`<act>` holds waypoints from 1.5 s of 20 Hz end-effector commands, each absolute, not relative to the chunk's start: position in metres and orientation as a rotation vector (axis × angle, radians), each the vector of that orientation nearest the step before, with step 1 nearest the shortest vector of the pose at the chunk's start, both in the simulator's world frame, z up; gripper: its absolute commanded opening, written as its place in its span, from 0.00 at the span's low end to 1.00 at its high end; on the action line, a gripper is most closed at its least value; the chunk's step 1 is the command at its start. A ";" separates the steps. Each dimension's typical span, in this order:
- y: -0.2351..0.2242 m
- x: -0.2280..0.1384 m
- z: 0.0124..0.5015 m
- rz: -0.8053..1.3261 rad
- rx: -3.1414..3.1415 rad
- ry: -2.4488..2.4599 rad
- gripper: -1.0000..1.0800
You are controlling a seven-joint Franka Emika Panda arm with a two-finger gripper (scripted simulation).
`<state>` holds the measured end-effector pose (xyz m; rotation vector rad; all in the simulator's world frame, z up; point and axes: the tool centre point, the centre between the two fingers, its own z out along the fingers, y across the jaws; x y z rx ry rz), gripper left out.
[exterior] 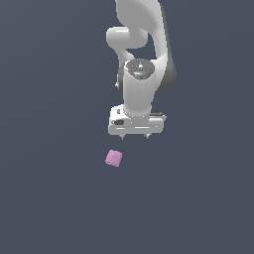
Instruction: Pick up the object and move it to a goal position.
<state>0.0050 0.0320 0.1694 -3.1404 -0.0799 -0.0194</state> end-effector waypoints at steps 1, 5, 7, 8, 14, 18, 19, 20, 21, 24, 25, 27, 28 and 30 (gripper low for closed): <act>0.023 0.009 0.161 -0.016 -3.139 -0.023 0.96; 0.000 0.019 0.142 -0.010 -3.134 0.113 0.96; -0.014 0.024 0.130 -0.007 -3.130 0.196 0.96; -0.021 0.026 0.124 -0.006 -3.127 0.235 0.96; -0.052 0.033 0.099 -0.001 -3.114 0.403 0.96; -0.061 0.035 0.091 0.000 -3.109 0.452 0.96; -0.062 0.035 0.090 0.000 -3.108 0.456 0.96; -0.062 0.035 0.090 0.000 -3.108 0.458 0.96; -0.061 0.035 0.091 0.002 -3.109 0.450 0.96; -0.061 0.035 0.087 0.001 -3.109 0.451 0.96; -0.061 0.035 0.084 0.001 -3.109 0.451 0.96; -0.061 0.034 0.076 0.001 -3.109 0.452 0.96; -0.062 0.034 0.071 0.001 -3.109 0.453 0.96; -0.062 0.034 0.059 0.001 -3.109 0.455 0.96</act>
